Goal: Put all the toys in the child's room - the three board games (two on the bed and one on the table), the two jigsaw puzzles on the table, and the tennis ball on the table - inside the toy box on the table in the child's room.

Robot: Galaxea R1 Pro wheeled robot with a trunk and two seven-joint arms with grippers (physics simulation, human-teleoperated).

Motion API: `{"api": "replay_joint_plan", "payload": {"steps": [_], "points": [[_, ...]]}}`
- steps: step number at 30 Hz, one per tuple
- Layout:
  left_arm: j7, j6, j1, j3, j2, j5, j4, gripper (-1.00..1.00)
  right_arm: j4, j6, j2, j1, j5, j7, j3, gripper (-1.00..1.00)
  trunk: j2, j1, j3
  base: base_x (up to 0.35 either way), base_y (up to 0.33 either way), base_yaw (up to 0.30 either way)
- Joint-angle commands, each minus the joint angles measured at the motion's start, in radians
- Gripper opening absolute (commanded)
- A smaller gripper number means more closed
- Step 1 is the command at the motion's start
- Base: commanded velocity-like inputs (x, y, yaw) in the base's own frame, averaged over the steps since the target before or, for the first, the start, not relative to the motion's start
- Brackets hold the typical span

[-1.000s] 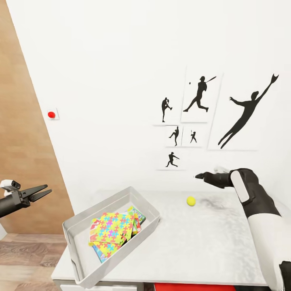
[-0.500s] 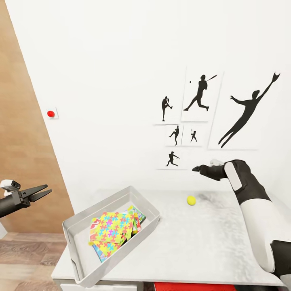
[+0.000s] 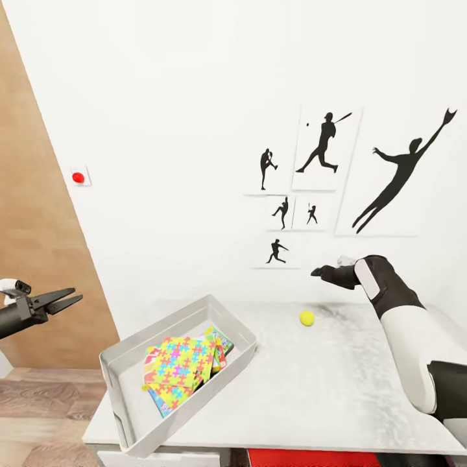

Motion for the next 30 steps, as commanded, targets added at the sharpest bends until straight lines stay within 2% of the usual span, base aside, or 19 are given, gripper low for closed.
{"api": "replay_joint_plan", "payload": {"steps": [1,4,7,10,16,23,30], "points": [[-0.003,0.026,-0.008,-0.001,0.001,0.0,-0.018,1.0,0.001,0.003,0.001,-0.002,0.008,0.005,-0.003,1.0,-0.002,0.001,-0.004,0.0,0.0,0.0],[-0.001,0.078,-0.034,-0.006,0.002,0.0,-0.1,1.0,0.005,0.0,0.007,-0.003,0.017,0.005,-0.003,1.0,-0.002,0.001,-0.009,0.0,0.0,0.0],[-0.001,0.099,-0.055,-0.022,0.002,0.001,-0.178,1.0,0.008,-0.002,0.021,-0.01,0.02,0.004,-0.002,1.0,-0.002,0.001,-0.014,0.0,0.0,0.0],[-0.001,0.106,-0.084,-0.034,0.002,0.001,-0.214,1.0,0.014,-0.003,0.029,-0.024,0.022,0.004,-0.002,1.0,-0.002,0.001,-0.019,0.0,0.0,0.0],[0.0,0.106,-0.143,-0.059,0.002,0.0,-0.241,1.0,0.064,-0.007,0.041,-0.06,0.024,0.004,-0.002,1.0,-0.002,0.001,-0.029,0.0,0.0,0.0],[0.0,0.106,-0.195,-0.075,0.003,-0.002,-0.25,1.0,0.133,-0.063,0.057,-0.091,0.025,0.003,-0.001,1.0,-0.002,0.001,-0.04,0.0,0.0,0.0],[0.002,0.106,-0.205,-0.077,0.012,-0.004,-0.253,1.0,0.159,-0.08,0.072,-0.106,0.078,0.001,0.014,1.0,-0.002,0.001,-0.052,0.0,0.0,0.0]]}}
